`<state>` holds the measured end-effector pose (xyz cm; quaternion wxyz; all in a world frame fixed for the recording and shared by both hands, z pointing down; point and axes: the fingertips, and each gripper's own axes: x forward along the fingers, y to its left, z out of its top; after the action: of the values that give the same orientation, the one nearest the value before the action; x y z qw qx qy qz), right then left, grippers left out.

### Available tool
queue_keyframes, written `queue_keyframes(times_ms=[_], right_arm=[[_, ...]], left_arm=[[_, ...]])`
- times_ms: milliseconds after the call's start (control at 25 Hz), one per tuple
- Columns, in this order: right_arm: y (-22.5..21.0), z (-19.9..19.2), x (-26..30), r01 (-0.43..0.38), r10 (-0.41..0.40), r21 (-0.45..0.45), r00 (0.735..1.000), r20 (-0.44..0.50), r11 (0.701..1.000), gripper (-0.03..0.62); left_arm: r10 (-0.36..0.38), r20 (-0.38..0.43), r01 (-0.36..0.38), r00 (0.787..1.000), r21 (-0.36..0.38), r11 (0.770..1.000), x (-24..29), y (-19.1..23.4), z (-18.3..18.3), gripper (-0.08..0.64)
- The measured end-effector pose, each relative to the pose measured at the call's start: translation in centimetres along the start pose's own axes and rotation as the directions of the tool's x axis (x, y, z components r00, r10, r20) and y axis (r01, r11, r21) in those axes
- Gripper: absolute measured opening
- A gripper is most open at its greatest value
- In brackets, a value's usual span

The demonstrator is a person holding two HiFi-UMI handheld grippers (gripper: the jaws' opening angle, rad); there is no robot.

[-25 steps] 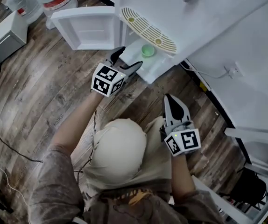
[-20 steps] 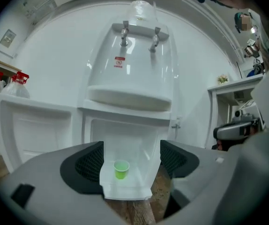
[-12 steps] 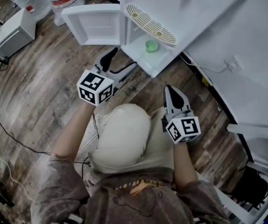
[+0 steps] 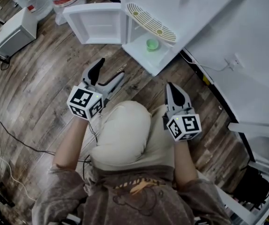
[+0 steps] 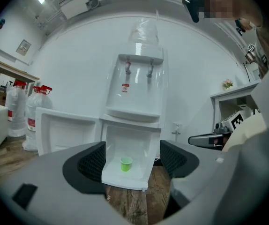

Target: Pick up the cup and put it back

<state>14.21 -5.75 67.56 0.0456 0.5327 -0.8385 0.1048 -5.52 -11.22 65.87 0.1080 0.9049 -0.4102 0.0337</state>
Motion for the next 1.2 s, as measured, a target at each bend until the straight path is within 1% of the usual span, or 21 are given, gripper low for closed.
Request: queue_keyframes(times_ms=[80,160,240,400,480,560,680,800,880,960,1080,1200], right_arm=[[0.2,0.2,0.1,-0.003,0.003,-0.003,1.000,0.005,1.000,0.002],[0.4,0.3,0.2,-0.007,0.007,-0.010,1.000,0.011,1.000,0.002],[0.4,0.5,0.3,-0.008,0.009,-0.014,1.000,0.012,1.000,0.002],[0.4,0.7,0.4,-0.005,0.005,-0.014,1.000,0.009,1.000,0.002],[0.5,1.0,0.5,0.000,0.000,-0.011,1.000,0.006,1.000,0.002],[0.5,1.2,0.8,0.001,-0.001,-0.010,1.000,0.006,1.000,0.002],[0.6,1.8,1.4,0.002,-0.002,-0.006,1.000,0.009,1.000,0.002],[0.7,2.5,1.7,-0.002,0.002,0.002,1.000,0.008,1.000,0.002],[0.7,3.1,2.0,-0.015,0.015,-0.003,1.000,0.005,1.000,0.002],[0.8,4.3,2.3,-0.022,0.022,-0.005,1.000,-0.005,1.000,0.002],[1.4,6.9,2.6,-0.021,0.021,0.008,1.000,-0.021,1.000,0.002],[2.2,10.7,2.3,-0.027,0.028,0.024,0.999,-0.042,0.999,0.002]], left_arm=[[0.005,-0.002,-0.005,1.000,-0.006,1.000,-0.3,0.2,-0.3,0.356],[0.012,-0.006,-0.012,1.000,-0.003,1.000,-0.5,0.4,-0.6,0.328],[0.019,-0.001,-0.019,1.000,-0.003,1.000,-0.7,0.4,-0.8,0.251],[0.013,0.002,-0.013,1.000,-0.014,1.000,-0.6,0.0,-1.2,0.122],[0.010,0.004,-0.010,1.000,-0.029,1.000,-0.5,0.1,-1.4,0.063],[0.012,0.010,-0.012,1.000,-0.044,0.999,-0.4,0.4,-1.4,0.018],[-0.006,0.022,0.008,1.000,-0.067,0.998,-0.1,0.8,-0.7,0.005],[-0.061,0.031,0.064,0.998,-0.102,0.993,0.4,0.5,0.2,0.003],[-0.083,0.020,0.084,0.996,-0.103,0.991,0.9,0.2,1.0,0.003],[-0.086,0.011,0.087,0.996,-0.105,0.991,1.3,0.1,2.2,0.003],[-0.080,-0.009,0.079,0.997,-0.104,0.991,1.2,0.1,5.1,0.003],[-0.078,-0.025,0.075,0.997,-0.117,0.990,0.4,-0.4,9.7,0.003]])
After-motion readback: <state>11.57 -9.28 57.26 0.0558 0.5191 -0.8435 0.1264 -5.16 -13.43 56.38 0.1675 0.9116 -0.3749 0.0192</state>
